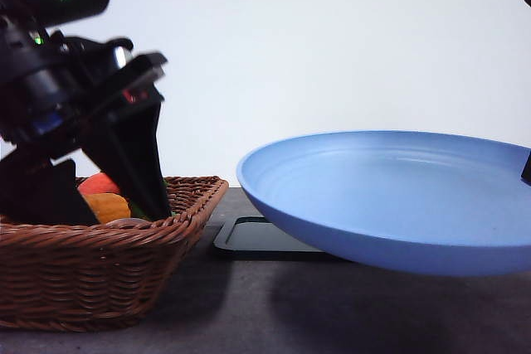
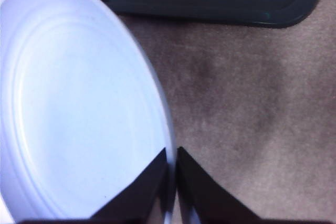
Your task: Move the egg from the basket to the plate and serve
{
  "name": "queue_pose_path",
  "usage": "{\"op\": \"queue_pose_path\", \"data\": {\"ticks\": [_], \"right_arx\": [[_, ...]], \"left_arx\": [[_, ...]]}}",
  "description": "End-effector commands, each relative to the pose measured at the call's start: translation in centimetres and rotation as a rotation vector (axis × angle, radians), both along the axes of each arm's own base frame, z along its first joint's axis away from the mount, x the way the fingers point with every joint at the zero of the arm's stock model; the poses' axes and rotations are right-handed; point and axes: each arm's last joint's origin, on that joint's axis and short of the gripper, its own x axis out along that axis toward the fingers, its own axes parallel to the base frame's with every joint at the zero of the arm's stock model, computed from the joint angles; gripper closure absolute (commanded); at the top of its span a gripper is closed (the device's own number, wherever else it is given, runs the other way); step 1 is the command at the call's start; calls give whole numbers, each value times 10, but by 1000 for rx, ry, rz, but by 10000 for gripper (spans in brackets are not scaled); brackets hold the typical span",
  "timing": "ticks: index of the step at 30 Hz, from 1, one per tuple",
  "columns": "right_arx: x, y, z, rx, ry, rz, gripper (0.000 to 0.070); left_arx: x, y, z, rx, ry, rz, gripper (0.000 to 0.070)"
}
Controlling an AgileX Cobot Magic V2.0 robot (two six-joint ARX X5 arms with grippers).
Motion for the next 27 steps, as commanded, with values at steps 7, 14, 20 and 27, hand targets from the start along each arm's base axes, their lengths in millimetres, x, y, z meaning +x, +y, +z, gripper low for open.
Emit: {"op": "queue_pose_path", "data": {"ticks": [7,14,20,27], "right_arx": [[1,1,2,12,-1,-4,700],[1,1,2,13,-1,-3,700],[1,1,2,13,-2,-4,700],[1,1,1,12,0,-4,700]], "left_arx": [[4,-4,-7,43,-7,-24,319],[4,-4,-7,55,-16,-44,374],[3,-4,-8,68,-7,-55,493],[8,-7,10,85,-12,-92,518]]}}
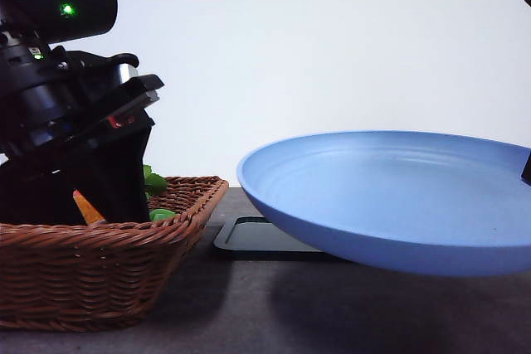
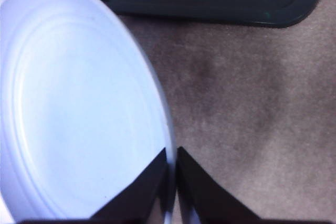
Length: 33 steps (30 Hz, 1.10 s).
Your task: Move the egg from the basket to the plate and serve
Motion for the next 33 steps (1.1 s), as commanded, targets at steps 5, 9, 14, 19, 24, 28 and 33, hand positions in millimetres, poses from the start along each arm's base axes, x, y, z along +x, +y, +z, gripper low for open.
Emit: {"op": "queue_pose_path", "data": {"ticks": [5,9,14,19,24,28,33], "right_arx": [[1,0,1,4,11,-25,700],[2,0,0,-6,30,-67,700],[6,1,-6,2,79,-63,700],[11,4,-13,36,141,-33,700],[15,5,-18,55,170,-19,700],[15,6,-18,63,171,-14,700],[15,6,-18,64,172,-13,700]], "left_arx": [[15,-13,41,-34,-59,-59,518],[17,-28,71,-123,-104,-131,518],[5,-59,91,-196,-220,-270,513],[-17,-90,87,-107,-351,-379,512],[-32,-115,73,60,-481,-438,511],[-34,-130,60,84,-508,-486,511],[-31,-139,45,106,-500,-516,510]]}}
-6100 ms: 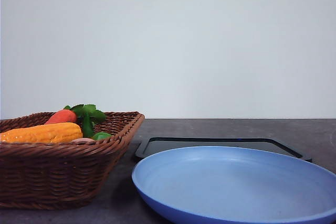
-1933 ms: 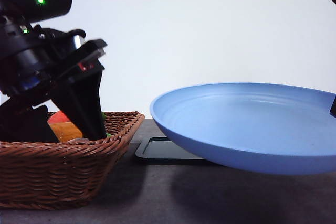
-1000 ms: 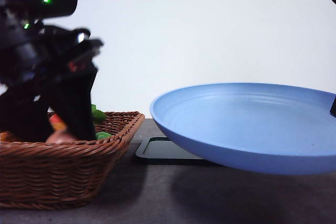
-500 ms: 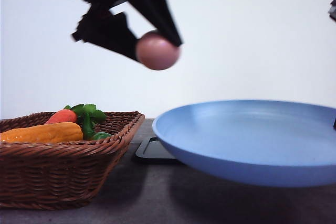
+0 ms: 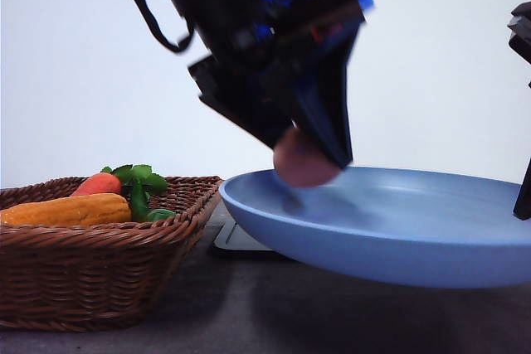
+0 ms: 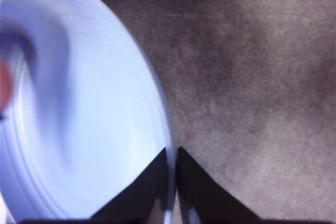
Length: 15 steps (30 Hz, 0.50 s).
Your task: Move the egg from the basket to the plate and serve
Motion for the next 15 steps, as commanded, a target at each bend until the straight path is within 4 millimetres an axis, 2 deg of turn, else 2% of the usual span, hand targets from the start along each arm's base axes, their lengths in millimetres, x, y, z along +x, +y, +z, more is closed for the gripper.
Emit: {"op": "queue_pose_path", "data": {"ticks": [1,15], "right_arx": [[2,1,1,12,1,0,700],[3,1,1,14,-8,1,700]], "left_arx": [[0,-6,-2,5,-15,-28,510],[3,-11,-16,43,13,-26,498]]}}
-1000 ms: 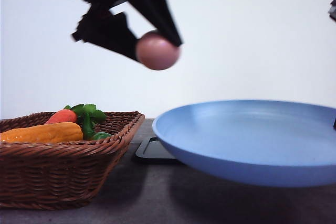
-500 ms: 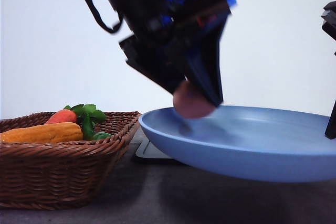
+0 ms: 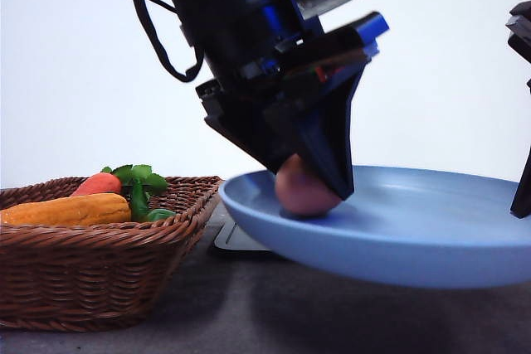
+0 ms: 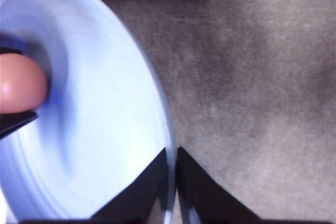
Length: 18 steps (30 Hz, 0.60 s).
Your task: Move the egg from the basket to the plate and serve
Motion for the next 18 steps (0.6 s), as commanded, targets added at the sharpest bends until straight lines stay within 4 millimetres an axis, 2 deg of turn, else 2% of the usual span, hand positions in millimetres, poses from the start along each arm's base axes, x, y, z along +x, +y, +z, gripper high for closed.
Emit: {"op": "queue_pose_path", "data": {"ticks": [1,5,7,13,18], "right_arx": [[2,1,1,13,2,1,700],[2,1,1,13,1,2,700],[2,1,1,12,-2,5,700],[5,2,-3,13,22,9,700],[12,3,-9,8,45,7,700]], "left_arx": [[0,-7,-6,12,7,-12,470],[0,-7,-6,5,17,6,338],[0,-7,-6,-2,27,24,306],[0,-6,4,-23,23,34,302],[-5,2,34,-87,-14,34,307]]}}
